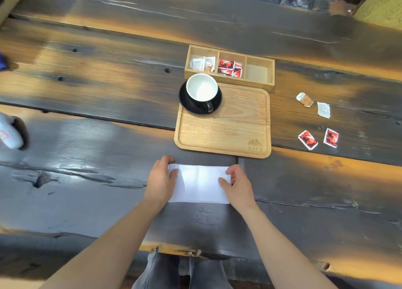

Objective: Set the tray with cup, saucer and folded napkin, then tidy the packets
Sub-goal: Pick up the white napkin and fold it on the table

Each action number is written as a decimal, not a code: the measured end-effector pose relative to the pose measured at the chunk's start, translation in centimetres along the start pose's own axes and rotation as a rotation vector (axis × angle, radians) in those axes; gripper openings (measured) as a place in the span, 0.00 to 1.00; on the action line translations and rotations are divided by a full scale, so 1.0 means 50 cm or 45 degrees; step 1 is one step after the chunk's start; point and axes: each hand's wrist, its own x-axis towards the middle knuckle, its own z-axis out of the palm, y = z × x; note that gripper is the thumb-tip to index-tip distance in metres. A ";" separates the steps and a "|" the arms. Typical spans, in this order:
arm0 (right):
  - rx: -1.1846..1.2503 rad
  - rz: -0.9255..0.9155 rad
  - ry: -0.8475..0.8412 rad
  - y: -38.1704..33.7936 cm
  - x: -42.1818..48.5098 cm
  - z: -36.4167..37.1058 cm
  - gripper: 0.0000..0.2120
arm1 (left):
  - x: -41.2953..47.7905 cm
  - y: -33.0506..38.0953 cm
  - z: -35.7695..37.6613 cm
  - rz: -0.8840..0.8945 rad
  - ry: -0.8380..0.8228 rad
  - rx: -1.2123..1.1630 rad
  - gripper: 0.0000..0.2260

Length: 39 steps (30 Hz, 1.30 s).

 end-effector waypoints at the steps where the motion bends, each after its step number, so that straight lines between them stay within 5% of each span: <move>1: -0.055 -0.033 -0.037 0.005 -0.005 0.001 0.09 | -0.007 0.002 0.003 0.021 0.032 0.011 0.12; 8: -0.274 -0.181 -0.097 0.024 -0.010 0.003 0.13 | -0.053 0.028 0.030 0.270 0.234 0.375 0.17; 12: -0.273 -0.160 -0.135 0.026 -0.010 0.006 0.20 | -0.082 0.038 0.078 0.632 -0.058 0.620 0.22; 21: -0.220 -0.173 -0.094 0.008 -0.040 0.006 0.24 | -0.085 0.016 0.138 0.420 -0.320 1.071 0.31; 25: -0.297 -0.283 -0.010 -0.030 -0.070 0.011 0.24 | -0.086 0.041 0.110 0.452 -0.329 0.957 0.31; 30: -0.469 -0.289 0.040 -0.082 -0.090 0.018 0.24 | -0.094 0.014 0.027 0.380 -0.090 0.839 0.27; 39: -0.593 -0.442 -0.017 -0.165 -0.104 0.104 0.31 | -0.090 -0.050 0.029 0.414 -0.217 0.792 0.27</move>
